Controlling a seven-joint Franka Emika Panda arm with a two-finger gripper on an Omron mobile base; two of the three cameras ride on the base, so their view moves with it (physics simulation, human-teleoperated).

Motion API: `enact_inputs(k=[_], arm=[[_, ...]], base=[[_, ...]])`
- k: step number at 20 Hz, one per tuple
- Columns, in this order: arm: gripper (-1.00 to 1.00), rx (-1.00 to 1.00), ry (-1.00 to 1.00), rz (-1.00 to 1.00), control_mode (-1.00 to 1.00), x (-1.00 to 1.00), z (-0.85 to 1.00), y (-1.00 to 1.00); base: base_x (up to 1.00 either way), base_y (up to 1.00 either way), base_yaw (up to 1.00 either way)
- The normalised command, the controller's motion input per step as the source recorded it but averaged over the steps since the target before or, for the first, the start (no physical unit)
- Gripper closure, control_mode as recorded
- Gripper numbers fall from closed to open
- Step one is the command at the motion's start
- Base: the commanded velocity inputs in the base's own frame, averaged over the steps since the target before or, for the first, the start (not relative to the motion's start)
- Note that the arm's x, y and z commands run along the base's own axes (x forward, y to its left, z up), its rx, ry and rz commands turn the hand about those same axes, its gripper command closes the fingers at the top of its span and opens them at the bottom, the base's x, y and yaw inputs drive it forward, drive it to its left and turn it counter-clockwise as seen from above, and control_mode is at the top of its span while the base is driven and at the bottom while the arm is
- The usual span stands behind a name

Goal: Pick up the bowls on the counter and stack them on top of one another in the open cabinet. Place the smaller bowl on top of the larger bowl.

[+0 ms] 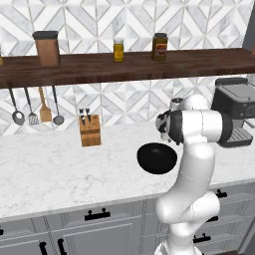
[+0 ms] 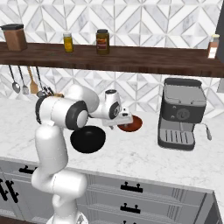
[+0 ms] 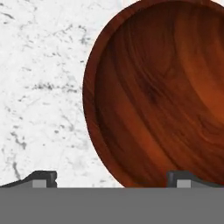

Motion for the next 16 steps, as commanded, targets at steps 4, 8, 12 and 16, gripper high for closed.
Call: enact_inputs(k=[4,8,12,16], arm=[[-1.00,0.00,0.00,0.09,-1.00,0.39,-0.35,-0.17],[-1.00,0.00,0.00,0.10,-1.00,0.40,-0.30,-0.15],[1.00,0.01,0.00,0.08,-1.00,0.16,-0.24,-0.06],[1.00,0.04,0.00,0.03,-1.00,0.00,-0.15,-0.01]], base=[[0.00,0.00,0.00],[0.00,0.00,0.00],[0.00,0.00,0.00],[0.00,0.00,0.00]])
